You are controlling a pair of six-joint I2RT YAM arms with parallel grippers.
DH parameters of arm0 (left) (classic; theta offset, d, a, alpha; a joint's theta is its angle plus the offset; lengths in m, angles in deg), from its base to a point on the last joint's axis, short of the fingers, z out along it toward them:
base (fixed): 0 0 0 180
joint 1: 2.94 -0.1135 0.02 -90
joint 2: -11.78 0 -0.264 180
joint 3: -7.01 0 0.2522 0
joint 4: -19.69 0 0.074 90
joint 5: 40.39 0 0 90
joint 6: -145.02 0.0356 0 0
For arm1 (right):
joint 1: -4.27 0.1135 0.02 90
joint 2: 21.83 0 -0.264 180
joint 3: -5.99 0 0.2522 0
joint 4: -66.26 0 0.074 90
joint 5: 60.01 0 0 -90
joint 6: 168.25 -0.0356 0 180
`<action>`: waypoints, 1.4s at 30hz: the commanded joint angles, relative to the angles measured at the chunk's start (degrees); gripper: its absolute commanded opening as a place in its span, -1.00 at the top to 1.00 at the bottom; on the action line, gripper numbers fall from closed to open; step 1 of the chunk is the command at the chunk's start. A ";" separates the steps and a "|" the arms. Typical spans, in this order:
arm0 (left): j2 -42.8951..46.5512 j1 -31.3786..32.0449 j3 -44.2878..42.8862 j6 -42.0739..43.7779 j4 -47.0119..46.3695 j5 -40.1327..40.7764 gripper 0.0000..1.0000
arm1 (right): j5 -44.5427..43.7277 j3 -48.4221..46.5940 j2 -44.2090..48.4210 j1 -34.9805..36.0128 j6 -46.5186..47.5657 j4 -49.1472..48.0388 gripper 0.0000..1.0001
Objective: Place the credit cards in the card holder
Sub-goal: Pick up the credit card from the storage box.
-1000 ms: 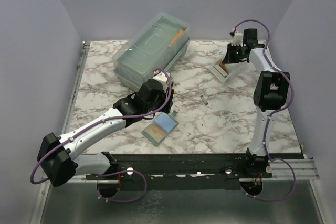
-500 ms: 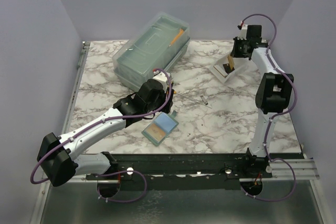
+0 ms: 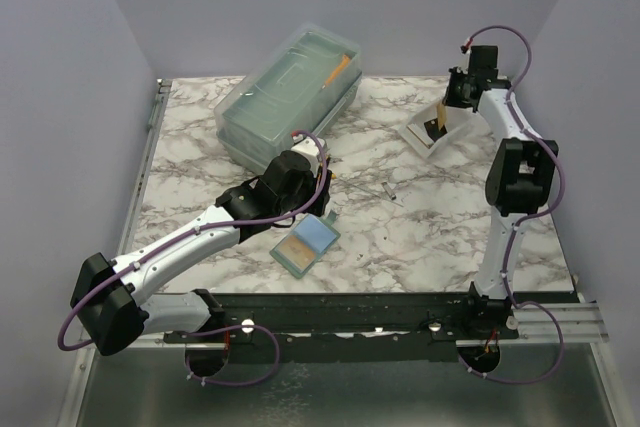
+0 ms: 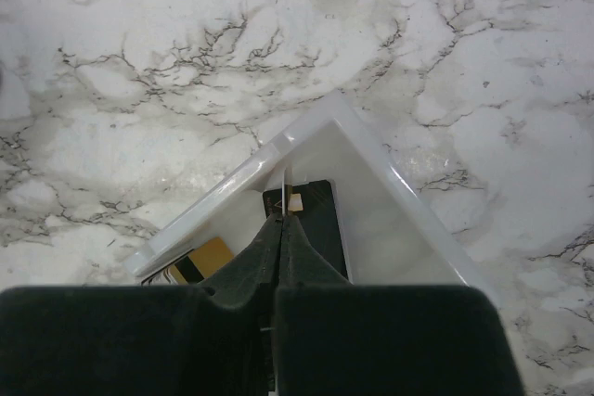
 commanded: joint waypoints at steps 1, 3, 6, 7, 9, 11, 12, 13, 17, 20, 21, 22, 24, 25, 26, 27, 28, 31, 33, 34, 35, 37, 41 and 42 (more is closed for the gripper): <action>-0.26 0.33 0.33 -0.27 -0.93 -0.87 -0.30 | -4.20 -0.42 -3.42 1.06 -1.72 -1.06 0.99; -0.28 0.29 0.34 -0.29 -0.92 -0.84 -0.30 | -5.35 0.39 -3.97 1.27 -2.16 -2.32 0.99; -0.33 0.31 0.34 -0.28 -0.93 -0.90 -0.30 | -6.69 0.41 -5.35 1.69 -1.79 -2.71 0.99; -0.31 0.34 0.29 -0.28 -0.93 -0.85 -0.30 | -7.05 0.30 -5.89 1.85 -1.68 -2.65 0.99; -0.31 0.27 0.34 -0.26 -0.93 -0.75 -0.30 | -7.12 0.48 -6.41 1.91 -1.88 -2.47 0.99; -0.24 0.29 0.41 -0.18 -0.93 -0.66 -0.30 | -7.06 0.99 -6.63 1.95 -2.03 -2.47 0.99; -0.30 0.29 0.37 -0.17 -0.93 -0.66 -0.30 | -7.13 1.19 -6.71 1.99 -2.06 -2.47 0.98; -0.31 0.31 0.36 -0.17 -0.91 -0.66 -0.30 | -7.11 1.33 -6.80 2.00 -2.06 -2.47 0.96; -0.31 0.31 0.40 -0.18 -0.93 -0.66 -0.30 | -5.96 1.21 -7.33 2.00 -2.04 -1.91 0.87; -0.30 0.32 0.42 -0.22 -0.89 -0.58 -0.30 | -3.86 1.10 -7.43 2.00 -2.77 -1.43 0.81; -0.31 0.28 0.42 -0.18 -0.93 -0.50 -0.30 | -3.52 0.95 -7.44 2.00 -2.96 -1.31 0.81; -0.27 0.32 0.44 -0.13 -0.93 -0.49 -0.30 | -3.75 0.72 -7.40 2.00 -3.25 -1.03 0.84; -0.30 0.35 0.42 -0.09 -0.93 -0.40 -0.30 | -5.69 0.54 -6.38 2.00 -3.64 -0.69 0.99; -0.38 0.32 0.42 -0.13 -0.93 -0.40 -0.30 | -6.56 0.63 -5.17 2.00 -3.68 -0.83 0.99; -0.46 0.31 0.43 -0.17 -0.93 -0.32 -0.30 | -6.98 0.33 -3.91 2.00 -3.60 -0.81 0.99; -0.56 0.32 0.43 -0.17 -0.89 -0.38 -0.30 | -7.10 -0.27 -2.47 2.00 -3.31 -0.63 0.99; -0.72 0.28 0.36 -0.24 -0.93 -0.40 -0.30 | -7.09 -1.10 -1.12 2.00 -2.99 -0.22 0.99; -1.20 0.22 0.21 -0.33 -0.93 -0.40 -0.30 | -5.98 -1.93 4.58 2.00 -2.30 -0.64 0.99; -1.42 -0.36 0.25 -0.77 -0.85 -0.63 -0.30 | -3.03 -1.29 8.51 2.00 -2.27 -0.95 0.99; -1.51 -0.87 0.32 -1.17 -0.85 -1.01 -0.31 | -1.43 -0.50 10.27 2.04 -2.59 -1.23 0.99; -1.54 -1.53 0.33 -1.82 -0.76 -1.58 -0.32 | 0.31 0.84 12.31 2.08 -3.18 -1.50 0.99; -1.54 -3.23 0.23 -3.68 -0.52 -3.45 -0.36 | 4.00 4.18 16.31 2.26 -4.50 -2.44 0.99; 0.17 -5.02 -0.11 -9.63 2.50 -5.96 -0.39 | 14.90 13.62 24.66 6.07 -7.93 -4.56 0.99; 0.81 -5.55 0.47 -11.93 3.37 -6.78 -0.40 | 17.16 16.55 26.60 7.85 -8.50 -5.34 0.99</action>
